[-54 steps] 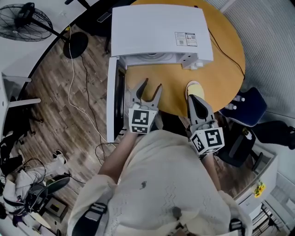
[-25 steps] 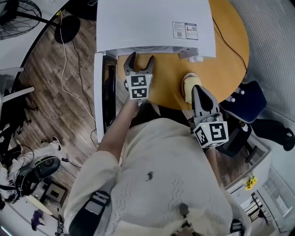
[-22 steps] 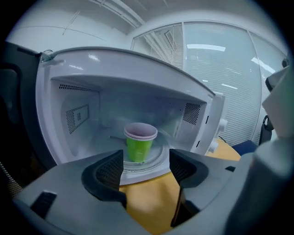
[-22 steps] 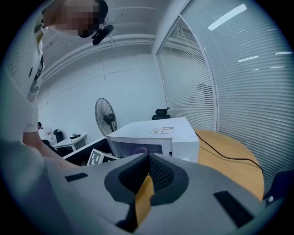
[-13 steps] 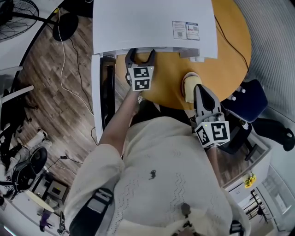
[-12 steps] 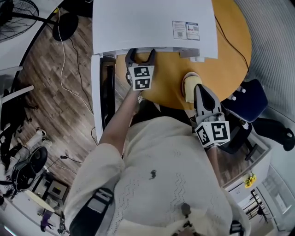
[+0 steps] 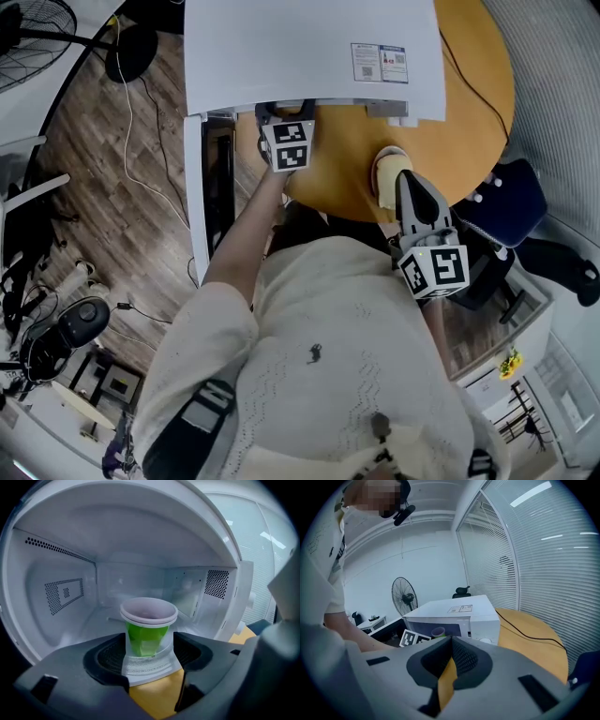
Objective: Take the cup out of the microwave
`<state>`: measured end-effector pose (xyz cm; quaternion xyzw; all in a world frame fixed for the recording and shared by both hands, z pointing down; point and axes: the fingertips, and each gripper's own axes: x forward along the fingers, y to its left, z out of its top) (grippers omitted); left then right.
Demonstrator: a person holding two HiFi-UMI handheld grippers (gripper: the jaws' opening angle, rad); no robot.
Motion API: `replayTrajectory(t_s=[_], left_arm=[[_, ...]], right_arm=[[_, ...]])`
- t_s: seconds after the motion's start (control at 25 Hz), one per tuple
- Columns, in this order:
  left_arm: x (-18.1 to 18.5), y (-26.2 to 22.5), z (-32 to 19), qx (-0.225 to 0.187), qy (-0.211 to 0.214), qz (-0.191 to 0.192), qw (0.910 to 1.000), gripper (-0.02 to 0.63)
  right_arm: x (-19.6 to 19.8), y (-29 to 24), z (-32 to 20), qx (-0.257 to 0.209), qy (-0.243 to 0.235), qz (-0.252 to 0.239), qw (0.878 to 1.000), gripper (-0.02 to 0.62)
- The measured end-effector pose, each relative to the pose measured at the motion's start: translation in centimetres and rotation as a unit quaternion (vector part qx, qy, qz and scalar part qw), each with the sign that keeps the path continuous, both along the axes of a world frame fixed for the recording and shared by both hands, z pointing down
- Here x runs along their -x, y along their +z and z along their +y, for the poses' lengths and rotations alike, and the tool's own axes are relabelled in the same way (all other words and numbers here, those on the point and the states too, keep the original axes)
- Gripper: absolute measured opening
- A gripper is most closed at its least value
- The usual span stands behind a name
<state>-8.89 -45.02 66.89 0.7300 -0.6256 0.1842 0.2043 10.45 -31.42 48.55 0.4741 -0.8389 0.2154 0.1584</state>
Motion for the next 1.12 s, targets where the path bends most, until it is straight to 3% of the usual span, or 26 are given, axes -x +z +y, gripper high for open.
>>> replayTrajectory(t_s=[0.4,0.56,1.12], left_arm=[[-0.09,0.56,-0.63,-0.002,0.003,-0.017,0.9999,0.325],[-0.03,0.47,-0.89,-0.007,-0.002,-0.021,0.9998,0.281],[0.33,0.82,-0.33,-0.010,-0.013,-0.017,0.9997,0.250]], right_arm=[[-0.08,0.31,-0.37,0.004,-0.003,0.003,1.000,0.009],[-0.06,0.35,-0.52,0.004,-0.006,0.005,1.000,0.009],[0.08,0.67,-0.12,0.006,-0.011,0.004,1.000,0.009]])
